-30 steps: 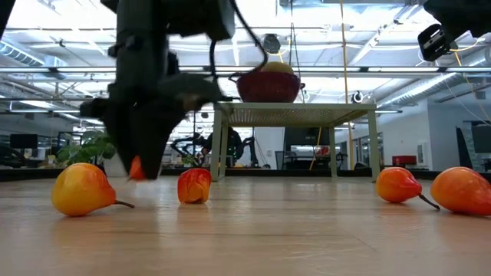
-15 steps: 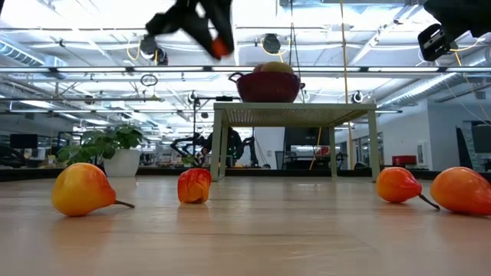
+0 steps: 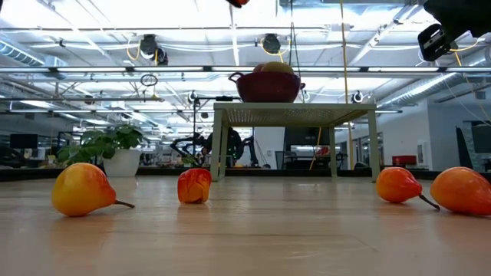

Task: Pick & Place Fruit
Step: Put the pear into the strainer bowl

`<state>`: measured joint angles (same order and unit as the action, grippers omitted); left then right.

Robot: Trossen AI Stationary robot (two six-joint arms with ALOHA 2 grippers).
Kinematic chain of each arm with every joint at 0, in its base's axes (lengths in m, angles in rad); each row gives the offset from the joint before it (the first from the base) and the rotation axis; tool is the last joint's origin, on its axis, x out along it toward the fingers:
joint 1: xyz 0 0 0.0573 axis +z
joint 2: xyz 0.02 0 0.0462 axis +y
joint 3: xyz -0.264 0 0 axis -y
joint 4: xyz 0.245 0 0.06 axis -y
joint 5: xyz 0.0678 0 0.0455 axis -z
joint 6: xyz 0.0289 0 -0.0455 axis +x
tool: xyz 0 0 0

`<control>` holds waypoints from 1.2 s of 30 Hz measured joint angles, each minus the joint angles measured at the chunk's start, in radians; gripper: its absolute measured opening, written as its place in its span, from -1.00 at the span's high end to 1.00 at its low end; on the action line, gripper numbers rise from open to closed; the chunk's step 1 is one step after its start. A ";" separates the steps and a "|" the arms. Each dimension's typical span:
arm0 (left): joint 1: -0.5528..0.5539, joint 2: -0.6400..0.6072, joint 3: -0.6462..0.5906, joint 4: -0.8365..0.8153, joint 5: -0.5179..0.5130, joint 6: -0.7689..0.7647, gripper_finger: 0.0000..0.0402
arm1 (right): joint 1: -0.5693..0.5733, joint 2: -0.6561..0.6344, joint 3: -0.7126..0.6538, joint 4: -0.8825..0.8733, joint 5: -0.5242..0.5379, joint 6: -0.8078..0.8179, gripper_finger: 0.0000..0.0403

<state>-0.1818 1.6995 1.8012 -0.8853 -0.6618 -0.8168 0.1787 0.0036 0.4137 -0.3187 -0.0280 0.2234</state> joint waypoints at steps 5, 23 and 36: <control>0.078 -0.003 0.045 0.082 -0.004 0.189 0.56 | 0.000 0.000 0.000 0.000 0.000 0.000 0.98; 0.362 0.012 0.044 0.418 0.295 0.568 0.56 | 0.000 0.000 0.000 0.000 0.000 0.000 0.98; 0.420 0.121 0.043 0.612 0.366 0.600 0.56 | 0.000 0.000 0.000 -0.005 0.000 0.000 0.98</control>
<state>0.2379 1.8201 1.8439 -0.2734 -0.2961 -0.2165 0.1787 0.0040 0.4137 -0.3233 -0.0279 0.2233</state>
